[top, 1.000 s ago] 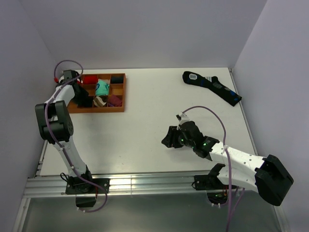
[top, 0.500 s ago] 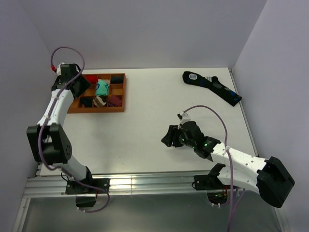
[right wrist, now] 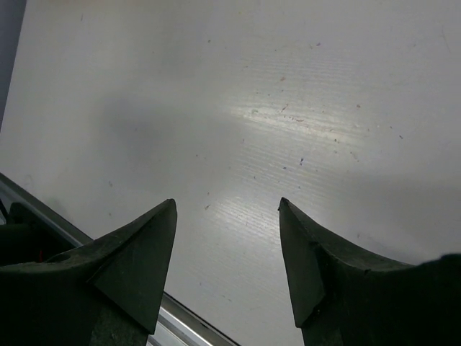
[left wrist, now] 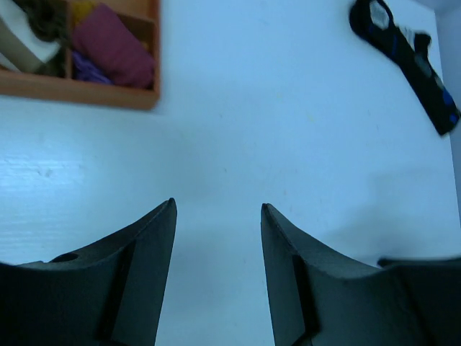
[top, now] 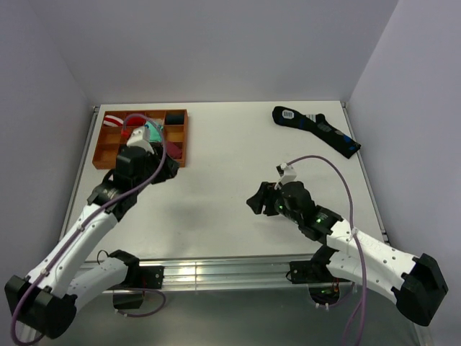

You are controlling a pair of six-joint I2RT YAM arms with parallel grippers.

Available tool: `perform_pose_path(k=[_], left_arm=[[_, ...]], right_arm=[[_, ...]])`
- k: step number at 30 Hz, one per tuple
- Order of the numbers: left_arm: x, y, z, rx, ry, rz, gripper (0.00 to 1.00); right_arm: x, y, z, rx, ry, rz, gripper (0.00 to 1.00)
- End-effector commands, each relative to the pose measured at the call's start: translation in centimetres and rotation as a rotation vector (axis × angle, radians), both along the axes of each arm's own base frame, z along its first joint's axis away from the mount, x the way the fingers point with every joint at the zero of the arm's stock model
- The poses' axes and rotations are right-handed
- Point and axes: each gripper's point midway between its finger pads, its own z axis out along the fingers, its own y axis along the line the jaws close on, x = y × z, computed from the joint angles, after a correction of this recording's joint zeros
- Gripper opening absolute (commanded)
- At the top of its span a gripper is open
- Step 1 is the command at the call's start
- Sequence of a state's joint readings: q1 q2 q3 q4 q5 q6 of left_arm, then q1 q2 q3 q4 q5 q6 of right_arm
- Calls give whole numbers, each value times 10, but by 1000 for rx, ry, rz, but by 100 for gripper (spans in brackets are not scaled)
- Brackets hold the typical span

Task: Roll the socks
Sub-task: Reset both arms

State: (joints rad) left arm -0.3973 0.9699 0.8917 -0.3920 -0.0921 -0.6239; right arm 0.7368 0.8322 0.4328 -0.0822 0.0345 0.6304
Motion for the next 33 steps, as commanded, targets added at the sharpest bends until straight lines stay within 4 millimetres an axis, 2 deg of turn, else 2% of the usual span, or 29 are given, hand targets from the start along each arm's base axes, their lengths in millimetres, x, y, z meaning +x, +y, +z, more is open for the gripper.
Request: perform_pose_path(k=[1,2,7,10,11,24,33], left_arm=[[-27,-19,8,-24,-77,-119,56],[-38,-26,-2,-27,-61,-174,56],[-69,-47,-7,11,-52,-273,56],[-78,-53,-4,20,-64,-290,56],[-80,-54,-5,20,-66,-293,56],[-88,-50,1,15,-80,-271,56],[-88,-49,-1,28,-75,-267,56]], right_arm=[[8,-9,22,14,-59,-51,66],[8,-11,26,22,-72,-61,68],[8,-19,36,42,-97,-102,77],[7,-21,44,48,-112,-104,83],[8,-22,45,43,-111,-106,100],[0,-24,37,37,-91,-90,100],[0,-24,40,46,-106,-90,100]])
